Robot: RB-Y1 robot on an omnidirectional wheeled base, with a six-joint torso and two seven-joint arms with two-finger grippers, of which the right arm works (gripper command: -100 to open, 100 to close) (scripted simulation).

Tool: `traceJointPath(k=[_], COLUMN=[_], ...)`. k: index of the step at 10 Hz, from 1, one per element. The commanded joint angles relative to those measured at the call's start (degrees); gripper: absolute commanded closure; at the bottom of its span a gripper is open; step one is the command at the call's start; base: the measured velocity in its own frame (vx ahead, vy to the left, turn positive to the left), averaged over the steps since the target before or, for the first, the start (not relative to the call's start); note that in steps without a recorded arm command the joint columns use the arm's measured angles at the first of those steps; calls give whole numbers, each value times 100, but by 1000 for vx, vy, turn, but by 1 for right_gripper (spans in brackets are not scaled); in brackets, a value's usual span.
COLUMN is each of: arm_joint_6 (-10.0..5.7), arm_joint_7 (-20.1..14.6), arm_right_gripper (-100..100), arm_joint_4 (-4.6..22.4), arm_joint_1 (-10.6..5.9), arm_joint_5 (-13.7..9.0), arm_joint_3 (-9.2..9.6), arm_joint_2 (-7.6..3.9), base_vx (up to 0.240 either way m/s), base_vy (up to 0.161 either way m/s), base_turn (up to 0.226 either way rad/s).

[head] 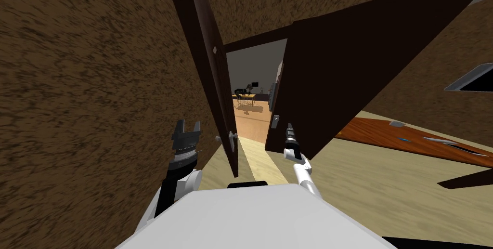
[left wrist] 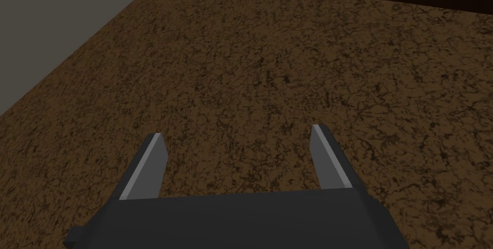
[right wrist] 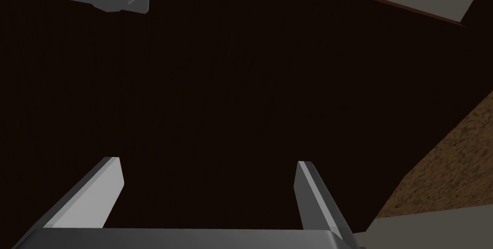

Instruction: Pull the door open

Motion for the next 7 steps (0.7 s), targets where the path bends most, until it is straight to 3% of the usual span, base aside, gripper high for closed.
traceJointPath(k=[1, 3, 4, 7], arm_joint_6=[-17, -3, -3, 17], arm_joint_7=[6, 40, 40, 89], arm_right_gripper=[-100, -100, -100, -100], arm_joint_4=[190, 608, 629, 1208], arm_joint_1=[-106, -394, -394, -798], arm_joint_5=[2, 27, 27, 63], arm_joint_3=[-65, -286, -286, -597], arm_joint_2=[-32, -54, -54, -81], base_vx=[33, 57, 47, 57], base_vy=[-37, -54, -53, -55], base_turn=[45, 103, 54, 95])
